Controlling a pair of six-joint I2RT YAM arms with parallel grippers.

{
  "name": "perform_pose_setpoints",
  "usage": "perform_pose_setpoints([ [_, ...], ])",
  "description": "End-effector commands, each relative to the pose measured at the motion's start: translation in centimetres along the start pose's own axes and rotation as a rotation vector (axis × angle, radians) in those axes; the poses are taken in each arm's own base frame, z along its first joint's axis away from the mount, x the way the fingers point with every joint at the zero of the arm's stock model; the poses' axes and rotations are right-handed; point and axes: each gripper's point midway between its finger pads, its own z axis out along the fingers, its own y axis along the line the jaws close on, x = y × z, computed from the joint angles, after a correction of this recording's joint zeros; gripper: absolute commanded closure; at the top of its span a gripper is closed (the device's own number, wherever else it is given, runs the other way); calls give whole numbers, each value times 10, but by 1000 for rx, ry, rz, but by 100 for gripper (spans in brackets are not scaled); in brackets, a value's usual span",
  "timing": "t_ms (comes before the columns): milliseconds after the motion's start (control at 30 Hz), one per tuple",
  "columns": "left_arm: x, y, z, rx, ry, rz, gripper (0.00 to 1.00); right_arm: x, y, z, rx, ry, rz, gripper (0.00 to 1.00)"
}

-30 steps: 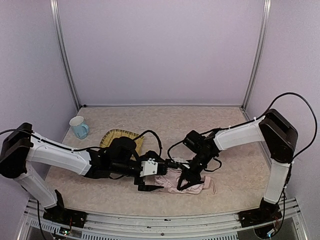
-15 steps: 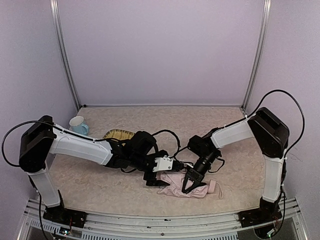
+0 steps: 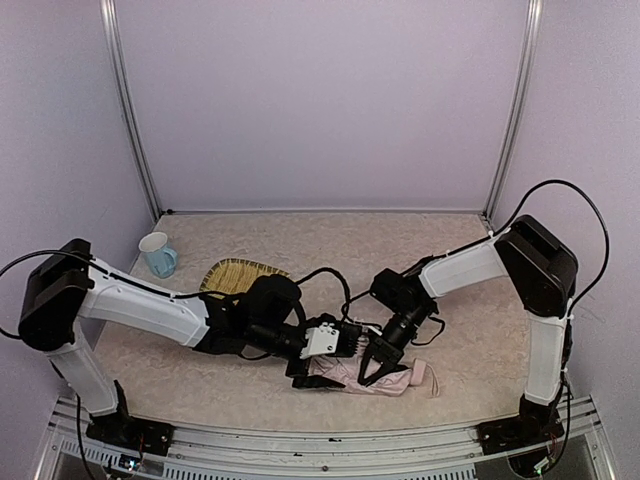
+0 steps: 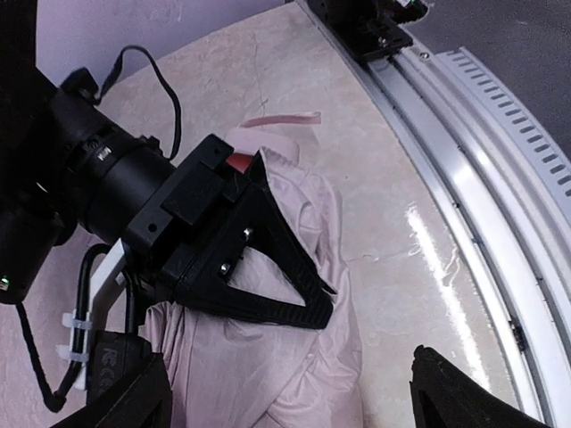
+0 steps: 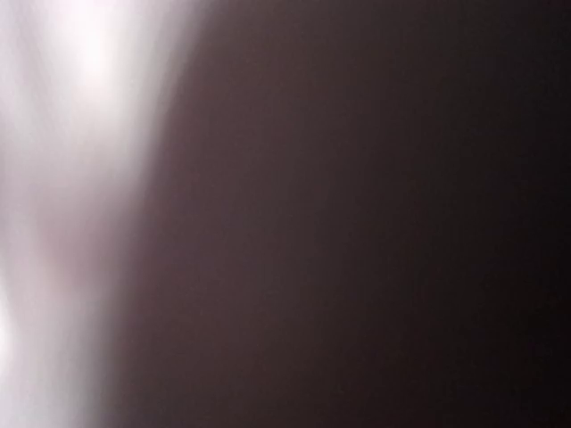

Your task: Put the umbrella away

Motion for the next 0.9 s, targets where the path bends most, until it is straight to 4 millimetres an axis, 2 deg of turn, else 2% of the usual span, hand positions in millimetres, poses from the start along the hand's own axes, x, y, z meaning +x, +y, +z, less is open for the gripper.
perform_pose_setpoints([
  [0,51,0,27,22,207,-42,9,-6,-41,3,178,3,-47,80],
  [200,89,15,50,-5,337,-84,7,-16,-37,-3,199,-34,-94,68],
  [367,114,0,64,91,400,-165,10,-25,-37,-9,238,-58,-131,53],
  [467,132,-12,65,166,446,-226,20,-32,-38,-20,305,-79,-169,41],
  [667,158,-31,58,289,521,-363,35,-48,-38,-66,566,-163,-240,25],
  [767,173,-38,55,322,560,-432,43,-49,-35,-91,690,-194,-253,22],
  [867,176,-44,53,354,556,-479,46,-47,-25,-113,778,-232,-270,21],
])
